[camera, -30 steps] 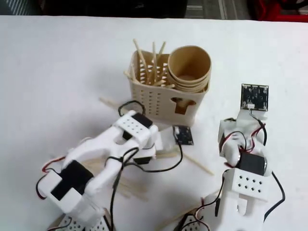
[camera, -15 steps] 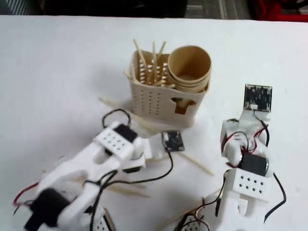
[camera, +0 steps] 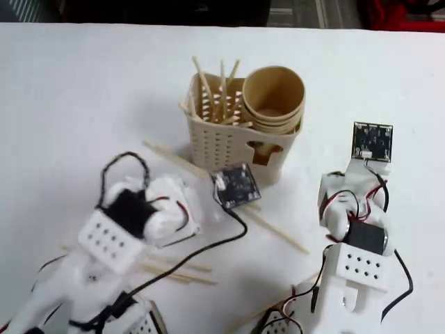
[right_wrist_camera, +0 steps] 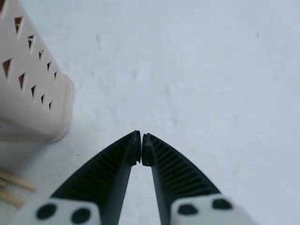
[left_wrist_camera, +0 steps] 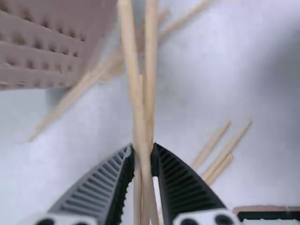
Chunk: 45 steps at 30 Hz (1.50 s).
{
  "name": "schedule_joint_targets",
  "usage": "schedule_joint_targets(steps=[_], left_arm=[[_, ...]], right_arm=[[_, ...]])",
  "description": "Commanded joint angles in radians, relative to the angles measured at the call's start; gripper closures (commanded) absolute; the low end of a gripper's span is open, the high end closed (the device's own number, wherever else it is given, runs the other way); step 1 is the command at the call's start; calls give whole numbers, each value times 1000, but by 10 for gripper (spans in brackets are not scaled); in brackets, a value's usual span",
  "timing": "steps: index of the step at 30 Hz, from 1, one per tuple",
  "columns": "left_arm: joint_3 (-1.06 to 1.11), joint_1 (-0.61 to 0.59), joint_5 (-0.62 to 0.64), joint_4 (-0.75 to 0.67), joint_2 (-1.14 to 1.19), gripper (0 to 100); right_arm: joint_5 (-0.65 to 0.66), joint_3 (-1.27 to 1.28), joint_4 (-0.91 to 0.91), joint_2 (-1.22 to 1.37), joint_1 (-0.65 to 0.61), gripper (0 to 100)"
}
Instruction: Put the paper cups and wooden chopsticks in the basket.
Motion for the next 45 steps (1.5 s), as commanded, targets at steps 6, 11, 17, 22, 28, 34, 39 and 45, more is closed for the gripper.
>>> schedule_joint_targets(steps=[6,11,17,22,28,34,39,45], left_arm=[[-410,-2,101,55,10,977],[-595,-2,161,21,81,977],[-766,-2,215,-97,176,977],[-902,-1,221,-207,265,977],[-1102,-1,275,-296,397,977],[-1177,-1,307,-448,496,977],[-1174,-50,371,-539,561,977],[-1172,-147,493,-545,661,977]], right_arm=[[-8,12,-30,-19,10,978],[-8,35,-70,-19,10,978],[-8,35,-70,-19,10,978],[-8,37,-74,-19,10,978],[-8,37,-74,-19,10,978],[-5,35,-74,-19,8,978],[-2,34,-74,-19,8,978],[0,34,-74,-19,8,978]])
